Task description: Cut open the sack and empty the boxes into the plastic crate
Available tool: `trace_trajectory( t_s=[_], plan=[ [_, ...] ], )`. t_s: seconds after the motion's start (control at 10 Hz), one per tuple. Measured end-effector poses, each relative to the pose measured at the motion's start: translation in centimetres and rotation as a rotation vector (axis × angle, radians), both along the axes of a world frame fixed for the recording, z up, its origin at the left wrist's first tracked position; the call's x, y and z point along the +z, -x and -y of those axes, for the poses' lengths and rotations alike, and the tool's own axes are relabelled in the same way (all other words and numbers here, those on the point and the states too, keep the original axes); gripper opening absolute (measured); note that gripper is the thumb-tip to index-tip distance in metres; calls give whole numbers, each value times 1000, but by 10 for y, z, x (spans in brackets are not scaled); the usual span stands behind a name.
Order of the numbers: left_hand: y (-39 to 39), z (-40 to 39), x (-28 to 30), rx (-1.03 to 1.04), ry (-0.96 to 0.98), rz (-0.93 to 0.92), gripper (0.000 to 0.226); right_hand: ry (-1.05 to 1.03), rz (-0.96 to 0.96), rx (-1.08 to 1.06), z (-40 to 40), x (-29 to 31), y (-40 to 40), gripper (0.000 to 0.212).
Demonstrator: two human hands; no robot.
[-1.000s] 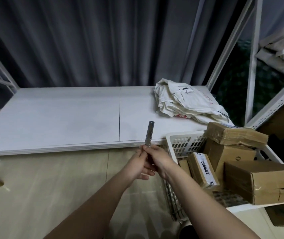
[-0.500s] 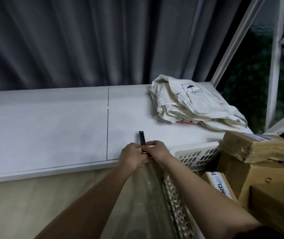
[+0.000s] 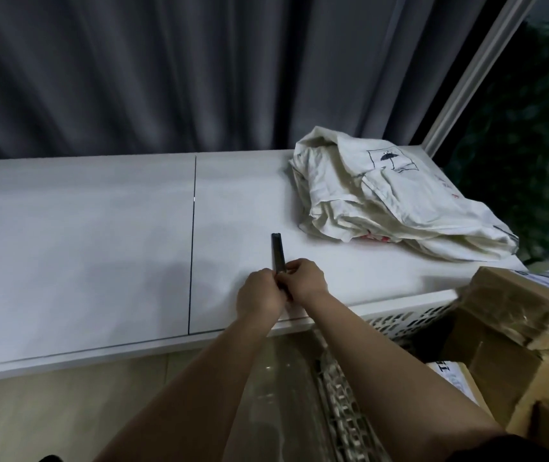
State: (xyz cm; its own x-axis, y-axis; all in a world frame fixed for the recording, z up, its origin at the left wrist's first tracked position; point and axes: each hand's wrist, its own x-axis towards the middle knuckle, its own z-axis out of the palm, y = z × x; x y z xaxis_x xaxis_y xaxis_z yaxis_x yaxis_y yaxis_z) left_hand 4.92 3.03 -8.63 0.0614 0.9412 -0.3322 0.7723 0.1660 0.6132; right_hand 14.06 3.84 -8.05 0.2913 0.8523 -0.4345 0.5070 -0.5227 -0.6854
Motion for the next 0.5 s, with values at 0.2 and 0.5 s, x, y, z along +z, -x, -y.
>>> trace_trajectory(
  t_s=[0.2,0.5],
  plan=[
    [-8,-8,-8,7,85,100,34,11,63,22,-6,-11,6,28],
    [7,19,15,-8,189,125,33,42,91,154,23,15,1,6]
  ],
)
